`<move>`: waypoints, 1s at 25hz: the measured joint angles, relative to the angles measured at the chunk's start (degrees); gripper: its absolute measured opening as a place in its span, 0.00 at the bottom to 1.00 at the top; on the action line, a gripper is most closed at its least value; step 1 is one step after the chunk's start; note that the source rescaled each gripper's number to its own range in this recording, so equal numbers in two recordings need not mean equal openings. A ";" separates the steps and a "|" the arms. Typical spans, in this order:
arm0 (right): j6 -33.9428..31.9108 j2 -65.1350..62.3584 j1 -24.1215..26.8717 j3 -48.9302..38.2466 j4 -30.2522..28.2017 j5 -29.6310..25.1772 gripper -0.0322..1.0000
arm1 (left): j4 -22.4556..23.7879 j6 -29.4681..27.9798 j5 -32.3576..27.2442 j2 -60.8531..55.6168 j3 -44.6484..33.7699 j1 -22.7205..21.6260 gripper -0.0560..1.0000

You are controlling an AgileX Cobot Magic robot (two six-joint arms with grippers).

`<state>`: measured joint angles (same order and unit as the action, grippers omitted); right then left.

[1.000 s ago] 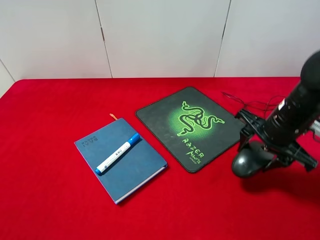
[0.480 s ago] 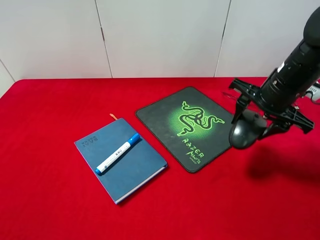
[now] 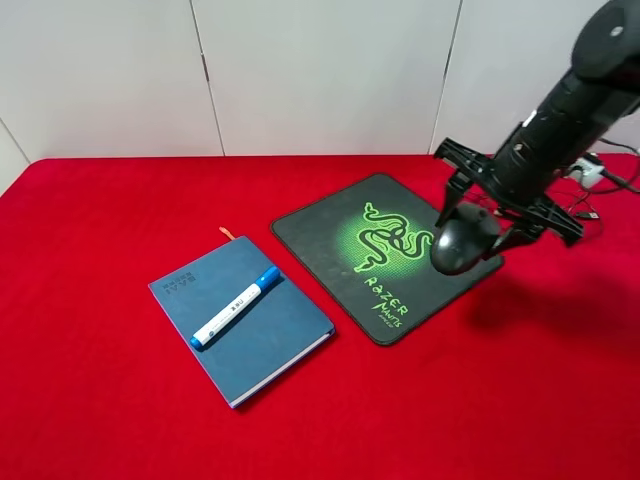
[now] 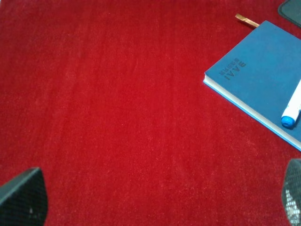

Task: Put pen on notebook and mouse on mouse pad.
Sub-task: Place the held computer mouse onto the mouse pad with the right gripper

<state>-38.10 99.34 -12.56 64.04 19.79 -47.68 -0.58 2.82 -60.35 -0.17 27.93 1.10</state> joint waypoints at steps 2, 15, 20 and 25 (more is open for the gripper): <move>0.99 2.32 0.00 1.87 1.18 -0.51 0.03 | 0.00 0.00 0.00 0.00 0.00 0.00 1.00; 2.22 18.60 -4.74 19.77 1.09 -4.45 0.03 | 0.00 0.00 0.00 0.00 0.00 0.00 1.00; 2.22 23.89 -5.62 25.29 0.28 -5.98 0.03 | 0.00 0.00 0.00 0.00 0.00 0.00 1.00; 2.22 27.48 -6.00 29.15 -1.73 -6.45 0.03 | 0.00 0.00 0.00 0.00 0.00 0.00 1.00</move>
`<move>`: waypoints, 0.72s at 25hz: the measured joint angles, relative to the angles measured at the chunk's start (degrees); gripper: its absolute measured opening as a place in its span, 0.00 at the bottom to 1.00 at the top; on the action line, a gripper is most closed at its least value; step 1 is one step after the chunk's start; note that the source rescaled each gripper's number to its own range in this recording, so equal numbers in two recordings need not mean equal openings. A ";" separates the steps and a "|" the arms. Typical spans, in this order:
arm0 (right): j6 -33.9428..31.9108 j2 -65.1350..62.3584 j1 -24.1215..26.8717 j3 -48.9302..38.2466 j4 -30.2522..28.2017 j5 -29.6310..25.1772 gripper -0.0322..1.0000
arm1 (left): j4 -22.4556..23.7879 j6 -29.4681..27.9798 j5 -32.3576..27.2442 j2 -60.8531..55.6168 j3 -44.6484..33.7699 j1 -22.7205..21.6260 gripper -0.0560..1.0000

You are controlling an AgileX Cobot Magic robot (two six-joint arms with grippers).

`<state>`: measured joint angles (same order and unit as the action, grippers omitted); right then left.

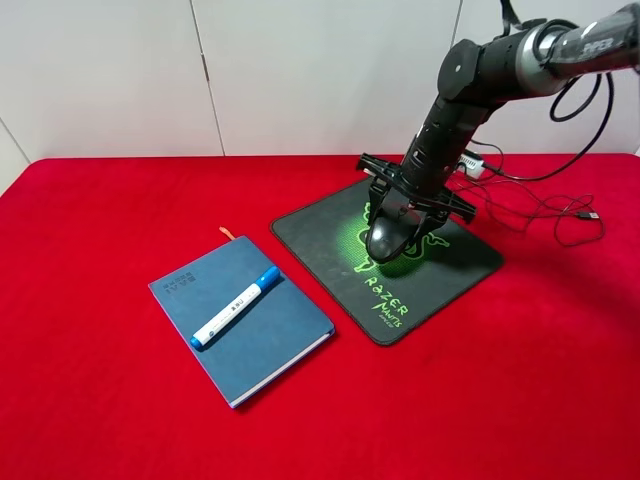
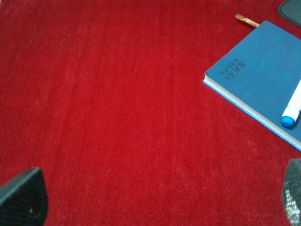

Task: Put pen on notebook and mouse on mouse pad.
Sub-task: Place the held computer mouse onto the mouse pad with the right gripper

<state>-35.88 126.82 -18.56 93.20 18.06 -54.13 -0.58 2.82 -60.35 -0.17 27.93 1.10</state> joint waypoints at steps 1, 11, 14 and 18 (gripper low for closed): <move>0.00 0.56 0.00 0.45 -0.17 0.00 0.03 | 0.00 0.00 0.00 0.00 0.00 0.00 1.00; 0.00 1.57 0.00 0.82 -4.76 -0.09 0.03 | 0.00 0.00 0.00 0.00 0.00 0.00 1.00; 0.00 1.57 0.00 0.82 -5.27 -1.19 0.03 | 0.00 0.00 0.00 0.00 0.00 0.00 1.00; 0.18 1.57 0.00 0.82 -5.27 -1.81 0.03 | 0.00 0.00 0.00 0.00 0.00 0.00 1.00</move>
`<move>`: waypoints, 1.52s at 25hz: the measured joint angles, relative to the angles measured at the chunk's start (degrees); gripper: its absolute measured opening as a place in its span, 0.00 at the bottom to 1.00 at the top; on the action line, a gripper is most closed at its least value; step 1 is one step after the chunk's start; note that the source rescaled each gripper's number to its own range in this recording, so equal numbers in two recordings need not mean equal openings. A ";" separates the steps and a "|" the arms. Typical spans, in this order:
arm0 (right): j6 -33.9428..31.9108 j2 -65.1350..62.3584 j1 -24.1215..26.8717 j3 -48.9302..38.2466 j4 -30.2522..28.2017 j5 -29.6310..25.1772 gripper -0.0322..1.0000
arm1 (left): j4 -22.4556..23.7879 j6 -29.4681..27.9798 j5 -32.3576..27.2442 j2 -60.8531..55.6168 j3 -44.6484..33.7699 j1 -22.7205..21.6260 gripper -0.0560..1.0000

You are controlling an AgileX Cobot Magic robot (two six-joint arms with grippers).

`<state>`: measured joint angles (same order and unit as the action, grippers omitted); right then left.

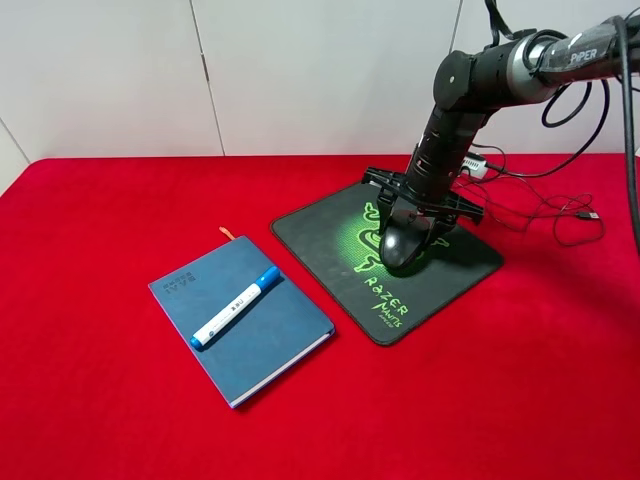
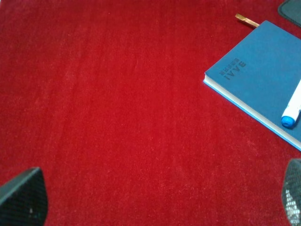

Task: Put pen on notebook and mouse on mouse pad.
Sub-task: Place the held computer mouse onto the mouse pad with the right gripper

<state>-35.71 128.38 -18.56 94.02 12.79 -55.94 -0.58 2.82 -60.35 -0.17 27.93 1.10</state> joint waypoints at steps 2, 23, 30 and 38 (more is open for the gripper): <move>0.00 0.00 0.00 0.00 0.00 -0.07 0.03 | 0.00 0.00 0.00 0.00 0.00 0.00 1.00; 13.87 0.00 0.00 0.00 2.99 0.93 0.96 | 0.00 0.00 0.00 0.00 0.00 0.00 1.00; 14.38 -0.48 0.00 0.00 4.11 -0.25 1.00 | 0.00 0.00 0.00 0.00 0.00 0.00 1.00; 14.44 -6.21 0.00 0.18 2.56 -5.35 1.00 | 0.00 0.00 0.00 0.00 0.00 0.00 1.00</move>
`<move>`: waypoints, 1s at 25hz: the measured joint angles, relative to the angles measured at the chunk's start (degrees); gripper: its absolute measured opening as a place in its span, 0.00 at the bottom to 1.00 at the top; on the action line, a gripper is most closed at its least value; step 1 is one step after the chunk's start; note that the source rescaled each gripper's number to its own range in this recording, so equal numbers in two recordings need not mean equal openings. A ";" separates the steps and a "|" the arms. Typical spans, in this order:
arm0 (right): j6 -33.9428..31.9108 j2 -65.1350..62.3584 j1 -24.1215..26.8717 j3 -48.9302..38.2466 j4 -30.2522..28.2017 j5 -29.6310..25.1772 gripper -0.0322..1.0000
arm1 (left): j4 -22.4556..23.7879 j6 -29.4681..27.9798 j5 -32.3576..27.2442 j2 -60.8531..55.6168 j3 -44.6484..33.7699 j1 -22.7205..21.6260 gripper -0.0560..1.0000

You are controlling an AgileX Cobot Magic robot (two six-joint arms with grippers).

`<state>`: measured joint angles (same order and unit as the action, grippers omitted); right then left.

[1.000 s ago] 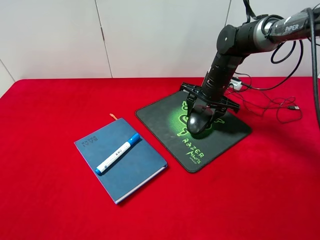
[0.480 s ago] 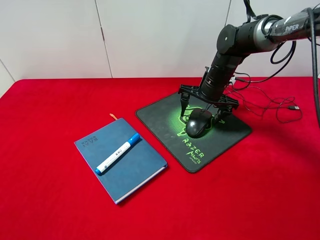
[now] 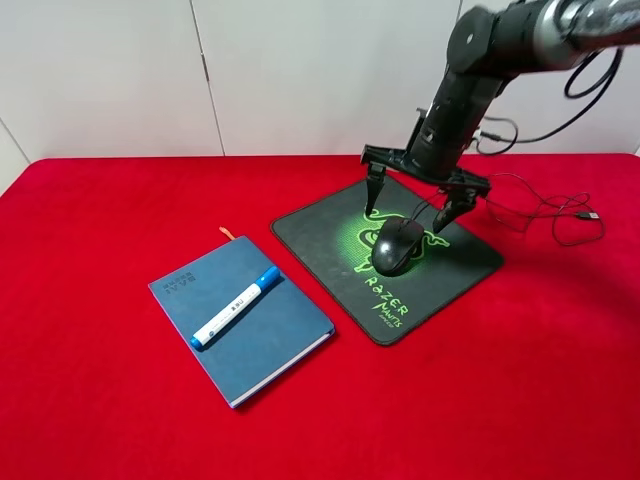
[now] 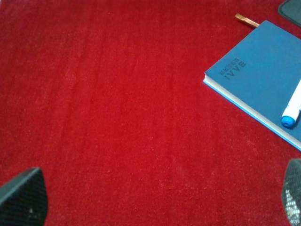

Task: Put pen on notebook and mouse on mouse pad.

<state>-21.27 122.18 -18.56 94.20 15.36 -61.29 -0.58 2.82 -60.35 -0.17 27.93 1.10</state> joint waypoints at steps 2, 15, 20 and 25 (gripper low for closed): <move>0.45 -1.34 0.00 0.00 -0.77 -2.06 1.00 | 0.00 0.00 0.00 0.00 0.00 0.00 1.00; 6.46 -13.62 0.00 0.00 -8.50 -8.26 1.00 | 0.00 0.00 0.00 0.00 0.00 0.00 1.00; 9.85 -18.85 0.00 -0.06 -9.08 -8.33 1.00 | 0.00 0.00 0.00 0.00 0.00 0.00 1.00; 11.19 -26.42 -0.86 -4.61 -9.86 -8.33 1.00 | 0.00 0.00 0.00 0.00 0.00 0.00 1.00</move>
<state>-10.08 95.76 -19.42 89.59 5.50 -69.62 -0.58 2.82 -60.35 -0.17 27.93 1.10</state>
